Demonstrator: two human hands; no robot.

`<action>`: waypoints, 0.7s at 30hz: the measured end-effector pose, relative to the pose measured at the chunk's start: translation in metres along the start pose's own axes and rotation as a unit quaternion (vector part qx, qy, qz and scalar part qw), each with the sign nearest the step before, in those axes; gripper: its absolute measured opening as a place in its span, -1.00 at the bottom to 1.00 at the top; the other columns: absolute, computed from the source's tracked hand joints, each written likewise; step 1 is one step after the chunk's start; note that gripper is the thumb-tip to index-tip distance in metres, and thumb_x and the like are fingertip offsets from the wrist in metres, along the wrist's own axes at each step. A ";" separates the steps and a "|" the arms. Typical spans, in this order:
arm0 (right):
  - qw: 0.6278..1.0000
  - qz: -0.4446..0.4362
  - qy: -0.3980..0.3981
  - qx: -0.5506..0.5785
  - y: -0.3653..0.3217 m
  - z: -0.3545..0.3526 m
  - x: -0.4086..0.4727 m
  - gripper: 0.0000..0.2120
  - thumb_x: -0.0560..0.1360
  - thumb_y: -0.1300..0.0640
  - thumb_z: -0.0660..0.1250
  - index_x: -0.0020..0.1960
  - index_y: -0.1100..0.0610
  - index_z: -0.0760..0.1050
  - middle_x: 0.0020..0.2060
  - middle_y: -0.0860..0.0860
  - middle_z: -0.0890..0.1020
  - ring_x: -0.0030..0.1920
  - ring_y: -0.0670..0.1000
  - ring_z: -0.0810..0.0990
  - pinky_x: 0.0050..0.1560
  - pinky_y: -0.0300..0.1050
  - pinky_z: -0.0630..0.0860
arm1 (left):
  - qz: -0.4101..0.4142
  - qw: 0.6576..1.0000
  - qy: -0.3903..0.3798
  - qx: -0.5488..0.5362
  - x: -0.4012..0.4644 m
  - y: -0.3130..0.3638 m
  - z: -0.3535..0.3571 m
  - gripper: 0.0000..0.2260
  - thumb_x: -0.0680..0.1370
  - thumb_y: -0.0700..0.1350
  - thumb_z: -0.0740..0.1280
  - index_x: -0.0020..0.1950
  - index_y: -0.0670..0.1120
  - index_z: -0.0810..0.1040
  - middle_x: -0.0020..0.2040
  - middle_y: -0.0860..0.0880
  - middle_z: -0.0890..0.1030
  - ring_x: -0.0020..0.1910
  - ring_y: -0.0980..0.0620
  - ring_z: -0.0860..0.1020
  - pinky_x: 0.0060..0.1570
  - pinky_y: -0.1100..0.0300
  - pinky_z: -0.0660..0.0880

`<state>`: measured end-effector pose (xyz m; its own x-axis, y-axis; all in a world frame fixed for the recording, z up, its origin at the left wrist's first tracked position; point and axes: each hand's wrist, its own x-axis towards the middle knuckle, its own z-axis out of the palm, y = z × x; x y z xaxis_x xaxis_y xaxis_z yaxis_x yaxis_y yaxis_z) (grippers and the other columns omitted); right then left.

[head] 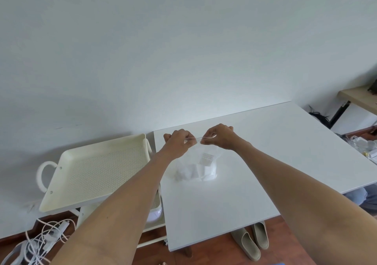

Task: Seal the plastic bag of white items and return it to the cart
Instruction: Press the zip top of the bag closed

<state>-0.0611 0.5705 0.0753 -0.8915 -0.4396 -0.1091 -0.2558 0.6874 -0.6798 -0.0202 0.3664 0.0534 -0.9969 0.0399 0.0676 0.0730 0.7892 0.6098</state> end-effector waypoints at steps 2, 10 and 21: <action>1.000 0.002 0.002 0.004 0.001 0.001 0.001 -0.87 0.43 -0.14 0.50 -0.26 -0.17 0.62 -0.11 -0.11 0.76 0.24 0.07 0.53 0.08 -0.06 0.19 | 0.000 1.000 0.001 -0.005 -0.001 0.000 0.000 -0.87 0.57 0.07 0.33 -0.08 0.06 0.62 -0.04 0.14 0.57 0.03 0.21 0.39 -0.10 0.12 0.04; 1.000 -0.015 -0.013 0.005 -0.003 0.002 0.003 -0.89 0.43 -0.16 0.49 -0.22 -0.17 0.64 -0.14 -0.16 0.75 0.15 -0.09 0.61 0.07 -0.05 0.15 | 0.009 0.999 0.035 0.013 -0.001 0.000 0.002 -0.87 0.56 0.00 0.35 -0.19 0.12 0.56 -0.16 0.16 0.50 -0.07 0.23 0.43 -0.07 0.10 0.10; 0.999 -0.028 0.016 -0.015 -0.004 0.000 0.008 -0.88 0.43 -0.15 0.50 -0.20 -0.13 0.66 -0.11 -0.15 0.74 0.17 -0.09 0.57 0.16 -0.05 0.14 | -0.001 1.000 0.019 0.016 0.000 -0.003 -0.014 -0.89 0.54 0.06 0.37 -0.18 0.13 0.55 -0.10 0.20 0.59 0.09 0.12 0.49 -0.12 0.11 0.02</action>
<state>-0.0672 0.5639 0.0774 -0.8872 -0.4588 -0.0484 -0.3156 0.6802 -0.6617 -0.0199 0.3560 0.0625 -0.9952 0.0151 0.0967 0.0690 0.8089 0.5839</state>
